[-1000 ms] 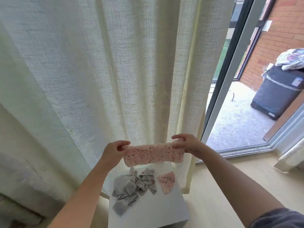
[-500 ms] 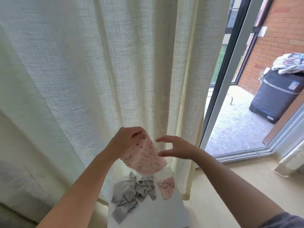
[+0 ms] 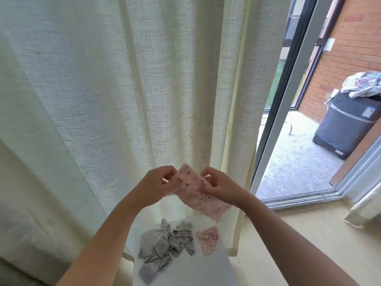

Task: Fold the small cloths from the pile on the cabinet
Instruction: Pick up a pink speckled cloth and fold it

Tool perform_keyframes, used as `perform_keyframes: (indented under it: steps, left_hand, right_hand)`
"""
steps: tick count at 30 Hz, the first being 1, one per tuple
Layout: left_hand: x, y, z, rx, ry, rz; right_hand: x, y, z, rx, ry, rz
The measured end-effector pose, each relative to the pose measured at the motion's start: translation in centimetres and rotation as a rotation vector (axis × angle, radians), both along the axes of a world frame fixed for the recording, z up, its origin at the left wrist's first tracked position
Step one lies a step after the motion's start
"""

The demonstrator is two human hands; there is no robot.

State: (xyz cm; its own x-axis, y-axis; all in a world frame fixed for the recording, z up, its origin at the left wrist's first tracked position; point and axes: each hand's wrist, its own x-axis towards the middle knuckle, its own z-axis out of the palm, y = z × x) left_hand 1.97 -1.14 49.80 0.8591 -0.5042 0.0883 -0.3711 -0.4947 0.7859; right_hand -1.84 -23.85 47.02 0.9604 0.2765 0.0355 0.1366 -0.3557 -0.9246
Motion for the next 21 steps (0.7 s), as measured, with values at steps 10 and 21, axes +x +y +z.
perform_keyframes:
  steps: [10, 21]
  left_hand:
    - [-0.3, 0.1, -0.1, -0.105, -0.009, 0.022]
    - [-1.2, -1.1, 0.5, -0.359, -0.002, 0.061]
  right_hand:
    - [0.0, -0.3, 2.2, 0.228, -0.036, -0.135]
    - [-0.5, -0.3, 2.9, 0.262, -0.102, -0.157]
